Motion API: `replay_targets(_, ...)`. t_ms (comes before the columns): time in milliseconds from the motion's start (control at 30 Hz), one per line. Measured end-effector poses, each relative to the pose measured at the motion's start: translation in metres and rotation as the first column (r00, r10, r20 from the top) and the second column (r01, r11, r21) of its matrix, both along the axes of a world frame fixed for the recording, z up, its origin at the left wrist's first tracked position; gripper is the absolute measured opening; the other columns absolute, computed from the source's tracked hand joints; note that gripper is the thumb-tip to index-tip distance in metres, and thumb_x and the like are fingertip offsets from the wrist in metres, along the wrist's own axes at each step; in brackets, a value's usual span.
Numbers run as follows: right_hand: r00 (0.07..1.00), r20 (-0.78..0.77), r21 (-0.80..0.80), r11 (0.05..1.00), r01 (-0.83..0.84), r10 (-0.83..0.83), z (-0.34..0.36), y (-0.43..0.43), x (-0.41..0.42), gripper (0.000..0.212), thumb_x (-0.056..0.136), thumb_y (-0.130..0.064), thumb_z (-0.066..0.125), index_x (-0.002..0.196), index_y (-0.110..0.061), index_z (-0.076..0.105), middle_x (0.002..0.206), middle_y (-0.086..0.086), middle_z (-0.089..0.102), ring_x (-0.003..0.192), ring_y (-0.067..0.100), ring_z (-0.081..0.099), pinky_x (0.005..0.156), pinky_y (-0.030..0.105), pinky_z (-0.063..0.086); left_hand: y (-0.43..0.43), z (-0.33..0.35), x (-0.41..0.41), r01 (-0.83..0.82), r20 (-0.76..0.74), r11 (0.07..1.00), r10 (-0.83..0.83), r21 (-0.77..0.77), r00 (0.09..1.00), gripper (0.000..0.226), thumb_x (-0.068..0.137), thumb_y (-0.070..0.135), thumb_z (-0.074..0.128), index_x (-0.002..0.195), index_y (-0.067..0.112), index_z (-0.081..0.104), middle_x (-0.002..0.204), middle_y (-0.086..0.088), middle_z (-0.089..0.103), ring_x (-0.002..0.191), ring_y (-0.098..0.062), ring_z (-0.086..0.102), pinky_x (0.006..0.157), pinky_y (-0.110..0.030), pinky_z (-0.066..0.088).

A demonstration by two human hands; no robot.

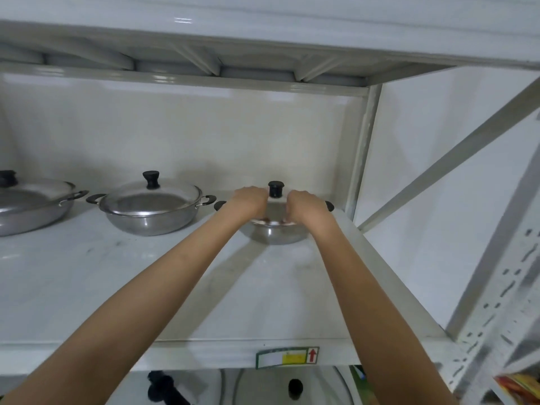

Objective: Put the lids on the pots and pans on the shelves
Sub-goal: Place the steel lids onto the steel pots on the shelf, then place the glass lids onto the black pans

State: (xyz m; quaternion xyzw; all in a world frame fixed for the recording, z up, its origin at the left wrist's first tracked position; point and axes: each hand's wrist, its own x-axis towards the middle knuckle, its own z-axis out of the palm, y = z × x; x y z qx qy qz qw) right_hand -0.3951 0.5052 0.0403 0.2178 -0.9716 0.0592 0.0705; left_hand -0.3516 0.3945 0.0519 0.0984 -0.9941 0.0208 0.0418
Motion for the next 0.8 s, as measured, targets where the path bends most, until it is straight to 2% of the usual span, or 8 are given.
replay_targets(100, 0.999, -0.031, 0.014, 0.999, -0.033, 0.033, 0.0, 0.013, 0.029, 0.021, 0.088, -0.012, 0.056, 0.107, -0.007, 0.063, 0.105, 0.008, 0.067, 0.101, 0.029, 0.064, 0.075, 0.032, 0.045, 0.009, -0.006, 0.035, -0.004, -0.041, 1.0, 0.004, 0.012, 0.999, 0.034, 0.091, 0.012, 0.052, 0.123, 0.007, 0.057, 0.118, -0.01, 0.065, 0.111, -0.031, 0.061, 0.082, -0.032, 0.045)
replay_targets(167, 0.998, -0.015, -0.005, 0.998, -0.06, 0.06, -0.003, 0.022, 0.049, 0.025, 0.087, -0.014, 0.057, 0.108, -0.004, 0.064, 0.108, 0.008, 0.067, 0.1, 0.029, 0.063, 0.079, 0.033, 0.049, 0.014, -0.009, 0.062, -0.007, -0.04, 0.999, 0.009, 0.047, 0.999, 0.038, 0.09, 0.014, 0.057, 0.127, 0.01, 0.057, 0.129, -0.01, 0.061, 0.119, -0.03, 0.058, 0.091, -0.035, 0.046)
replay_targets(267, 0.995, 0.047, -0.085, 0.993, -0.082, 0.086, -0.006, 0.036, 0.085, 0.025, 0.087, -0.009, 0.058, 0.11, -0.001, 0.065, 0.096, 0.011, 0.065, 0.085, 0.027, 0.06, 0.074, 0.031, 0.048, 0.023, -0.014, 0.106, -0.02, -0.017, 0.996, 0.022, 0.089, 1.0, 0.035, 0.089, 0.016, 0.062, 0.123, 0.008, 0.061, 0.127, -0.01, 0.062, 0.117, -0.029, 0.059, 0.088, -0.036, 0.047)
replay_targets(300, 0.995, 0.042, -0.111, 0.99, -0.088, 0.094, -0.007, 0.04, 0.099, 0.024, 0.088, -0.008, 0.059, 0.109, -0.001, 0.065, 0.094, 0.011, 0.064, 0.086, 0.028, 0.062, 0.073, 0.031, 0.048, 0.026, -0.015, 0.119, -0.016, -0.006, 0.995, 0.016, 0.1, 1.0, 0.035, 0.089, 0.018, 0.063, 0.122, 0.009, 0.061, 0.126, -0.009, 0.063, 0.116, -0.028, 0.059, 0.09, -0.036, 0.048)
replay_targets(400, 0.987, 0.055, -0.149, 0.978, -0.144, 0.154, -0.012, 0.051, 0.143, 0.026, 0.089, -0.013, 0.062, 0.11, 0.001, 0.065, 0.104, 0.016, 0.068, 0.1, 0.032, 0.065, 0.08, 0.035, 0.052, 0.036, -0.016, 0.156, -0.009, -0.011, 0.99, 0.01, 0.138, 1.0, 0.038, 0.088, 0.021, 0.064, 0.124, 0.011, 0.06, 0.129, -0.007, 0.06, 0.118, -0.027, 0.057, 0.092, -0.036, 0.047)
replay_targets(500, 0.984, 0.07, -0.2, 0.968, -0.15, 0.167, -0.021, 0.062, 0.181, 0.03, 0.089, -0.015, 0.062, 0.113, 0.004, 0.065, 0.116, 0.02, 0.066, 0.103, 0.032, 0.064, 0.086, 0.036, 0.052, 0.045, -0.024, 0.187, -0.013, 0.004, 0.989, 0.013, 0.146, 1.0, 0.04, 0.088, 0.024, 0.065, 0.125, 0.012, 0.059, 0.129, -0.007, 0.06, 0.117, -0.026, 0.058, 0.09, -0.035, 0.046)
replay_targets(633, 0.984, 0.108, -0.228, 0.967, -0.114, 0.141, -0.043, 0.08, 0.222, 0.028, 0.087, -0.017, 0.064, 0.113, -0.005, 0.064, 0.118, 0.013, 0.064, 0.106, 0.03, 0.061, 0.086, 0.033, 0.048, 0.048, -0.04, 0.227, -0.011, 0.023, 0.991, 0.007, 0.137, 1.0, 0.039, 0.086, 0.028, 0.067, 0.122, 0.013, 0.061, 0.126, -0.006, 0.062, 0.116, -0.027, 0.058, 0.09, -0.035, 0.046)
replay_targets(800, 0.982, 0.161, -0.243, 0.968, -0.061, 0.102, -0.076, 0.095, 0.272, 0.024, 0.086, -0.017, 0.065, 0.107, -0.006, 0.066, 0.114, 0.013, 0.065, 0.103, 0.031, 0.062, 0.084, 0.033, 0.048, 0.052, -0.066, 0.274, 0.001, 0.085, 0.987, -0.015, 0.161, 0.996, 0.036, 0.083, 0.028, 0.069, 0.115, 0.011, 0.065, 0.123, -0.007, 0.064, 0.114, -0.029, 0.059, 0.091, -0.037, 0.047)
